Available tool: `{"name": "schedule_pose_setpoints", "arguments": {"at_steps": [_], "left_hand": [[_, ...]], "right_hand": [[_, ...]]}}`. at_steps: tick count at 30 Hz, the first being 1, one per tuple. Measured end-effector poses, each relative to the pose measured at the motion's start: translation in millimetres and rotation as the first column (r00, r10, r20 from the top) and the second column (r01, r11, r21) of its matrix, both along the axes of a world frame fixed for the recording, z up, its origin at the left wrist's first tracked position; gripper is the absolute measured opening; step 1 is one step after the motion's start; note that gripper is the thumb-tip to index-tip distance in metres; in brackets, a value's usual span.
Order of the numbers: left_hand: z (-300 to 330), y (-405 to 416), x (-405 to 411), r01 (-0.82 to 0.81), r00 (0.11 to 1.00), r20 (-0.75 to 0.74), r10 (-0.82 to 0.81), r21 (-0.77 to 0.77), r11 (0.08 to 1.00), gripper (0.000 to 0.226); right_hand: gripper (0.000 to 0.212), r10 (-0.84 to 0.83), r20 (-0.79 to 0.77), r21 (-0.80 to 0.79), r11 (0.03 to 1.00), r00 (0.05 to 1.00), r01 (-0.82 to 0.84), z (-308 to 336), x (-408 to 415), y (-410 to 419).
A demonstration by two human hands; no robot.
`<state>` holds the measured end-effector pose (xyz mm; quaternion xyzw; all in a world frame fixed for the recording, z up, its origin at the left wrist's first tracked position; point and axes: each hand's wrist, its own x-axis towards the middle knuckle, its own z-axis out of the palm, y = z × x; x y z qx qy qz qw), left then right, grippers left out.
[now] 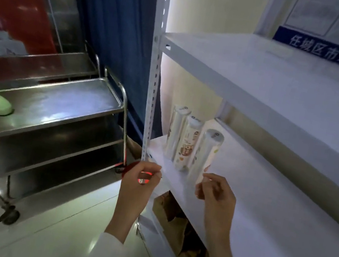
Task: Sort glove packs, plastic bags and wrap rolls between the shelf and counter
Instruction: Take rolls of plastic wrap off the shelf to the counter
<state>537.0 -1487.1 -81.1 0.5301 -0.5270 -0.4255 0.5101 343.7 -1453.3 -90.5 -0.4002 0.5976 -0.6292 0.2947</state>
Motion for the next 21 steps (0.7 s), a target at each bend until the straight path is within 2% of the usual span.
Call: {"name": "schedule_pose_setpoints", "arguments": {"at_steps": [3,6,10,12,16,18,21], "left_hand": [[0.0,-33.6,0.7,0.062,0.998,-0.021,-0.063,-0.029,0.998,0.02],[0.6,-65.5,3.1,0.143,0.989,-0.029,-0.144,-0.025,0.989,0.023],[-2.2,-98.7,7.2,0.258,0.965,-0.041,-0.26,-0.051,0.965,0.042],[-5.0,-110.3,8.7,0.291,0.956,-0.025,-0.293,-0.055,0.955,0.046],[-10.3,-124.1,8.5,0.389,0.921,0.023,-0.388,-0.053,0.92,0.032],[-11.9,-126.3,7.2,0.452,0.892,0.033,-0.451,-0.057,0.89,0.025],[-10.9,-124.9,4.2,0.547,0.837,0.044,-0.545,-0.053,0.836,0.022]], "right_hand": [[0.015,-0.135,-0.074,-0.037,0.99,0.988,0.133,-2.4,-2.7,-10.3],[0.02,-0.259,-0.145,-0.059,0.966,0.955,0.253,-1.2,0.9,-20.1],[0.055,-0.372,-0.155,-0.056,0.928,0.915,0.368,-0.6,12.0,-28.6],[0.064,-0.389,-0.153,-0.046,0.921,0.909,0.386,-3.4,17.5,-31.8],[0.078,-0.323,-0.141,-0.002,0.945,0.936,0.326,-5.5,25.9,-42.2],[0.072,-0.314,-0.134,0.034,0.946,0.94,0.321,-5.7,29.8,-49.8],[0.054,-0.401,-0.181,0.052,0.908,0.898,0.416,-6.4,34.3,-54.1]]}}
